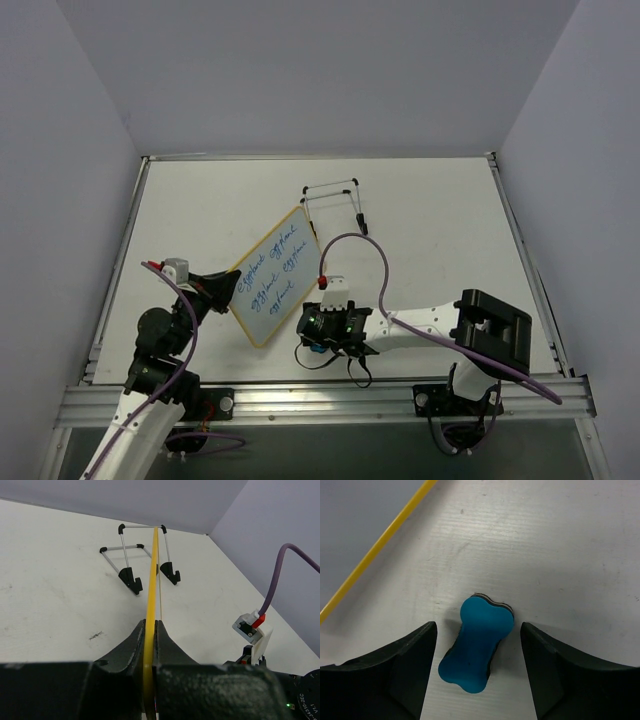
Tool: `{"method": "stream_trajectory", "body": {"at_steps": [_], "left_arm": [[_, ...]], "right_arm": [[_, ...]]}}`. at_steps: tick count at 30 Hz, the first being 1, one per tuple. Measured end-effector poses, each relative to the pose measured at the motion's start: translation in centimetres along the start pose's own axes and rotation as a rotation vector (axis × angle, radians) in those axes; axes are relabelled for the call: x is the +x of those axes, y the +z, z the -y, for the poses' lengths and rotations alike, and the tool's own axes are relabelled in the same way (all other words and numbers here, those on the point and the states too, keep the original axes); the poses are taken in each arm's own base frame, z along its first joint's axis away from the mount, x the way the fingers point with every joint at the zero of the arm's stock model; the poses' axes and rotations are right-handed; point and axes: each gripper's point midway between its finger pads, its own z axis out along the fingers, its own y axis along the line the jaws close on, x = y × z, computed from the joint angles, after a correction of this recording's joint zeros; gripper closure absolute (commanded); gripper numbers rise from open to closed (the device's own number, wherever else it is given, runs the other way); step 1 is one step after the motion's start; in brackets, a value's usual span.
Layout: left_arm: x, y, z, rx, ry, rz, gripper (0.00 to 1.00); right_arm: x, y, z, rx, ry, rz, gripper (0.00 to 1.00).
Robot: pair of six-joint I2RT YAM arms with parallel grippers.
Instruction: Erase the whiteboard
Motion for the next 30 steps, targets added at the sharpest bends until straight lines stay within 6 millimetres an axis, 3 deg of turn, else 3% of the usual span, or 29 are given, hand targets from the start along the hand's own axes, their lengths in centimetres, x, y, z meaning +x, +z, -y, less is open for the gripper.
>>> {"method": "stream_trajectory", "body": {"at_steps": [7, 16, 25, 30], "left_arm": [[0.0, -0.1, 0.0, 0.001, 0.013, -0.001, 0.98], [0.1, -0.1, 0.0, 0.005, 0.016, -0.004, 0.98], [0.3, 0.2, 0.0, 0.006, 0.017, -0.014, 0.98], [0.3, 0.1, 0.1, 0.012, 0.023, -0.016, 0.98]], "right_arm": [[-0.2, -0.2, -1.0, -0.009, 0.009, 0.013, 0.48], [0.8, 0.0, -0.4, 0.05, -0.019, 0.027, 0.62], [0.6, -0.6, -1.6, 0.084, -0.056, 0.069, 0.55], [0.4, -0.8, -1.5, 0.093, -0.064, 0.078, 0.6]]}}
